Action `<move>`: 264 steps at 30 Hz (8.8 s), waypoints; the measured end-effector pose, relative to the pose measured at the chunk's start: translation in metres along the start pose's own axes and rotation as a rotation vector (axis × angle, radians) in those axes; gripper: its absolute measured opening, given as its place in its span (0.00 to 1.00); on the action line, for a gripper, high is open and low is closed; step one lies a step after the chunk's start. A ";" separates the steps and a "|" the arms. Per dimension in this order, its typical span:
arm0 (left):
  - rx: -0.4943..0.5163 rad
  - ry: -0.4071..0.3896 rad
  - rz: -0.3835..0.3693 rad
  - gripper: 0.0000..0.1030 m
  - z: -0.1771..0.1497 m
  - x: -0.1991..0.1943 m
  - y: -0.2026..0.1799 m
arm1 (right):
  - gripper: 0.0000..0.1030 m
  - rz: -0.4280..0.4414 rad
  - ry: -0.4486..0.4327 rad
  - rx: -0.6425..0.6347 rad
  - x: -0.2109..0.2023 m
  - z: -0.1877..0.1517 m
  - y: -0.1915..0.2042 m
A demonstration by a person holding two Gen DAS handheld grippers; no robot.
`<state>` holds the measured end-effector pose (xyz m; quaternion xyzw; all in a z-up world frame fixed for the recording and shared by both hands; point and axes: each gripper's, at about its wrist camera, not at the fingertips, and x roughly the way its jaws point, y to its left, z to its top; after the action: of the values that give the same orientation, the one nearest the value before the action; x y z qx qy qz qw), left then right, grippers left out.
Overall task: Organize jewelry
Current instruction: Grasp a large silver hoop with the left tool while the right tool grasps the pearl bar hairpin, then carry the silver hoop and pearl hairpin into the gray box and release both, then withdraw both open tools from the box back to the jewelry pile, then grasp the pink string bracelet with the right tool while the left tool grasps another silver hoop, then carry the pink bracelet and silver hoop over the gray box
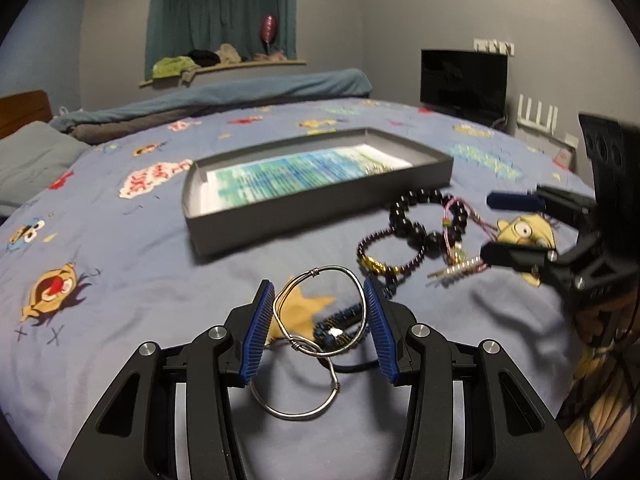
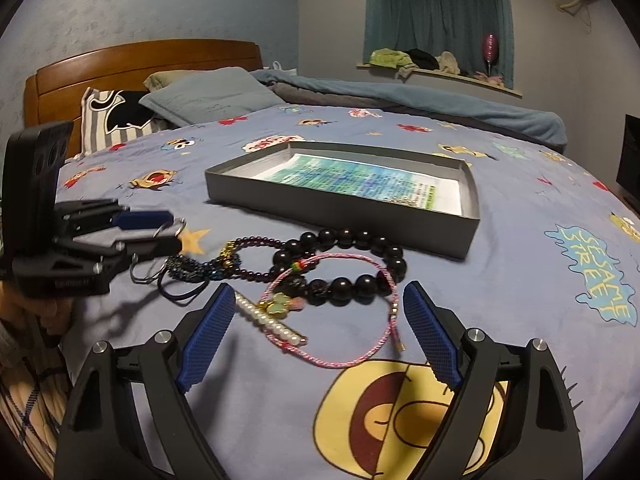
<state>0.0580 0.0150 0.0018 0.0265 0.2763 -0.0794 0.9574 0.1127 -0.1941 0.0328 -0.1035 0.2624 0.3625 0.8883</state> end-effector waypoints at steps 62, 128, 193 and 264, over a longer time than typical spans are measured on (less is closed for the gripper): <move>-0.045 -0.072 0.004 0.46 0.027 0.006 0.005 | 0.05 0.015 -0.106 0.094 -0.009 0.029 -0.026; -0.146 -0.012 0.092 0.75 0.088 0.101 0.058 | 0.20 -0.095 -0.037 0.223 0.086 0.082 -0.108; -0.091 0.142 -0.060 0.76 -0.019 0.013 0.029 | 0.30 -0.008 0.094 0.087 0.012 -0.006 -0.037; -0.151 -0.134 -0.008 0.48 0.053 0.025 0.037 | 0.05 0.039 -0.314 0.289 -0.029 0.073 -0.084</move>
<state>0.1127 0.0427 0.0338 -0.0520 0.2171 -0.0636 0.9727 0.1825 -0.2444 0.1089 0.0877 0.1722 0.3498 0.9167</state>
